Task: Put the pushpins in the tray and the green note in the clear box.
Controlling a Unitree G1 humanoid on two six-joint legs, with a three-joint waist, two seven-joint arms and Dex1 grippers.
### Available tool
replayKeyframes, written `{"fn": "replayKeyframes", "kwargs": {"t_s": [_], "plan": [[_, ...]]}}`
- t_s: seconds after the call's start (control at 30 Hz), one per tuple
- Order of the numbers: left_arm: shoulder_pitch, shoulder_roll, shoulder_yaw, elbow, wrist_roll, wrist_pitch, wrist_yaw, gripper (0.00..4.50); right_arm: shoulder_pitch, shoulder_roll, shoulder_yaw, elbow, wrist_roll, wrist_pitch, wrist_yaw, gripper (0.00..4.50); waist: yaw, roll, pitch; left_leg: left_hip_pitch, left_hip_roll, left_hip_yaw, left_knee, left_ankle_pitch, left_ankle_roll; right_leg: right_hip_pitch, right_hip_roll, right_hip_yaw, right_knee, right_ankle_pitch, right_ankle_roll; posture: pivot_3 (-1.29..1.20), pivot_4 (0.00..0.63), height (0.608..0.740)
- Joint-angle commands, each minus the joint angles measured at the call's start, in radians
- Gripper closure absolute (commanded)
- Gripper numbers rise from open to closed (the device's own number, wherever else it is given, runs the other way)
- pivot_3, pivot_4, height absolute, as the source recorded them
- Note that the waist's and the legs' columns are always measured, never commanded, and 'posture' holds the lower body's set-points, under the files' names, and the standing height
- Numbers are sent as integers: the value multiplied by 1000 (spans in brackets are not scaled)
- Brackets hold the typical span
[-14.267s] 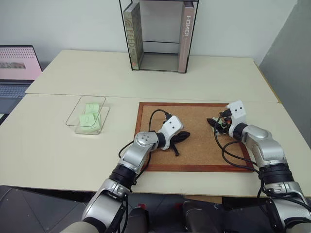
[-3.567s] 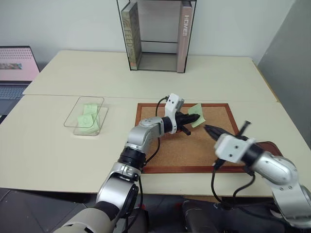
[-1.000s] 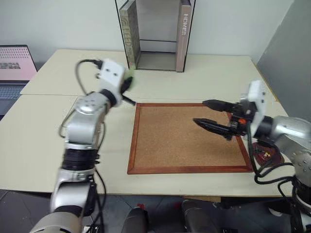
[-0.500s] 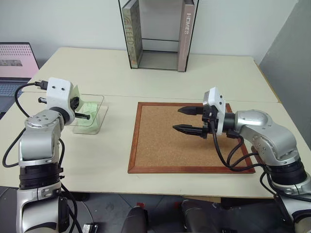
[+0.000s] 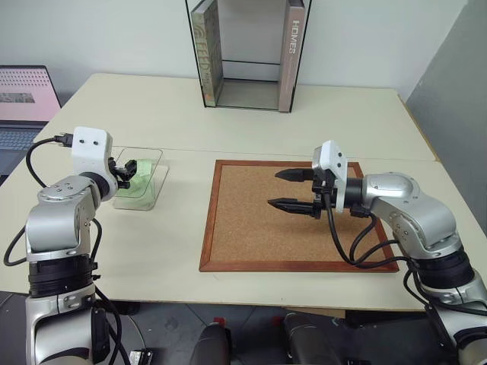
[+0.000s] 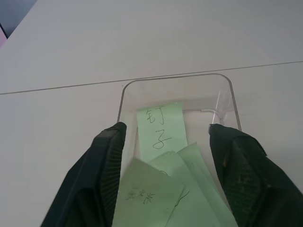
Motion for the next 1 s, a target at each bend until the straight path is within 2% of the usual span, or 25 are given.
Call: {"fn": "replayKeyframes", "kwargs": {"t_s": [0.03, 0.17, 0.3, 0.47, 0.57, 0.67, 0.8, 1.0], "plan": [[-14, 9, 15, -80, -14, -41, 0, 653, -24, -5, -17, -20, -2, -13, 12, 1059, 0, 0, 0, 0, 0, 0, 0, 0, 0, 0, 0, 0, 0, 0, 0, 0, 150, 740], [24, 17, 5, -140, -14, -69, -12, 653, -21, -6, -30, -28, 3, -9, 6, 1059, 0, 0, 0, -1, 0, -1, 0, 0, 0, 0, 0, 0, 0, 0, 0, 0, 150, 740], [38, -27, 13, -219, -68, -99, -36, 653, 3, -18, -64, -68, 29, 15, -11, 1059, 1, 0, 0, -1, 0, -1, 0, 0, 0, 0, 0, -1, 0, 0, -1, 0, 150, 740], [72, -54, -108, -325, -67, -121, -62, 653, 102, -71, -193, -180, 102, 88, -57, 1059, 22, 0, 0, -2, -1, -2, 1, 0, 0, 0, -1, -1, -1, 0, -1, 0, 150, 740], [83, -82, -134, -353, -93, -134, -79, 653, 156, -94, -256, -215, 120, 108, -90, 1059, 26, 0, 0, -3, -1, -2, 1, 0, 0, 0, -1, -1, -1, 0, -1, 0, 150, 740], [79, -135, -168, -351, -173, -145, -153, 653, 285, -117, -349, -260, 96, 87, -142, 1059, 31, 0, 0, -3, -1, -2, 1, 0, 0, 1, 0, -2, 0, 0, -1, 0, 150, 740], [42, -135, -227, -303, -216, -143, -247, 653, 426, -130, -400, -319, 93, 81, -179, 1059, 35, 0, 0, -3, -1, -1, 3, 0, 0, 1, 0, -1, 0, -1, 0, 0, 150, 740], [-15, -144, -279, -223, -249, -181, -346, 653, 441, -136, -417, -322, 104, 79, -213, 1059, 21, 0, 0, 1, -1, -1, 5, 1, 1, 3, 0, -1, 2, -3, 3, 0, 150, 740]]}}
